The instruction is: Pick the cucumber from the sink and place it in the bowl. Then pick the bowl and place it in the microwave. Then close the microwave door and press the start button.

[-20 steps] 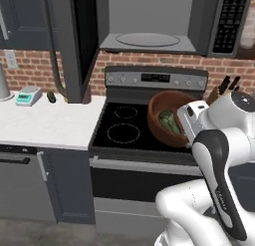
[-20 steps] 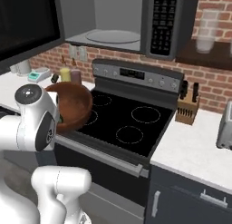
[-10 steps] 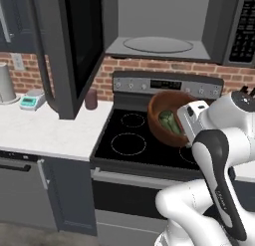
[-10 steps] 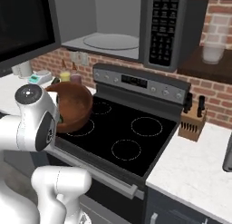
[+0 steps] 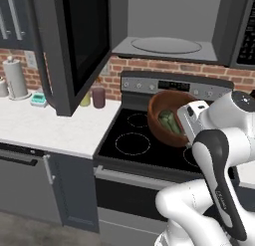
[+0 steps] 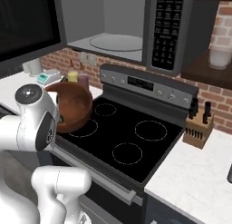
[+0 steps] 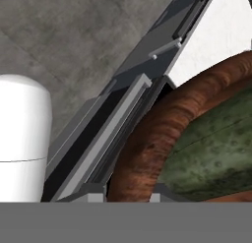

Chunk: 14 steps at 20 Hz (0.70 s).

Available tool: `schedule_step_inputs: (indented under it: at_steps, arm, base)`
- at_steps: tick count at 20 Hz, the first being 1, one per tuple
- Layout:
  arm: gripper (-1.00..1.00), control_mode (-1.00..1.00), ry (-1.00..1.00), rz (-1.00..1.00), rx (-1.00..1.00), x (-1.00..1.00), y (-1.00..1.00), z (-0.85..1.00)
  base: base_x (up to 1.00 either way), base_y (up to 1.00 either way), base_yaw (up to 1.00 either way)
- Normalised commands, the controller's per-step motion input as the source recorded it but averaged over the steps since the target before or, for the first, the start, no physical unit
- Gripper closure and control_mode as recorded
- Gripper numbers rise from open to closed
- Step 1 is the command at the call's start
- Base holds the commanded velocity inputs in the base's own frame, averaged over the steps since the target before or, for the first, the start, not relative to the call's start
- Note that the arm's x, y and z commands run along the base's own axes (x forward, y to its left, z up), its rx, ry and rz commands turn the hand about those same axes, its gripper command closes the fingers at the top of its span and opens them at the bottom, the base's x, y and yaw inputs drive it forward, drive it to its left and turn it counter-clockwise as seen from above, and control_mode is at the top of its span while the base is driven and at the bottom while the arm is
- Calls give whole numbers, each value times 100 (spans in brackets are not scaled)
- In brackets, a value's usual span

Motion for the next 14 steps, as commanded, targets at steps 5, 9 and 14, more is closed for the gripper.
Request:
schedule_step_inputs:
  at_steps: [5, 9, 14]
  arm:
    - [100, 100, 0, 0, 0, 0, 0, 0]
    - [100, 100, 0, 0, 0, 0, 0, 0]
    - [100, 100, 0, 0, 0, 0, 0, 0]
  base:
    - [12, -15, 17]
    - [33, -17, 14]
    - [31, -18, 14]
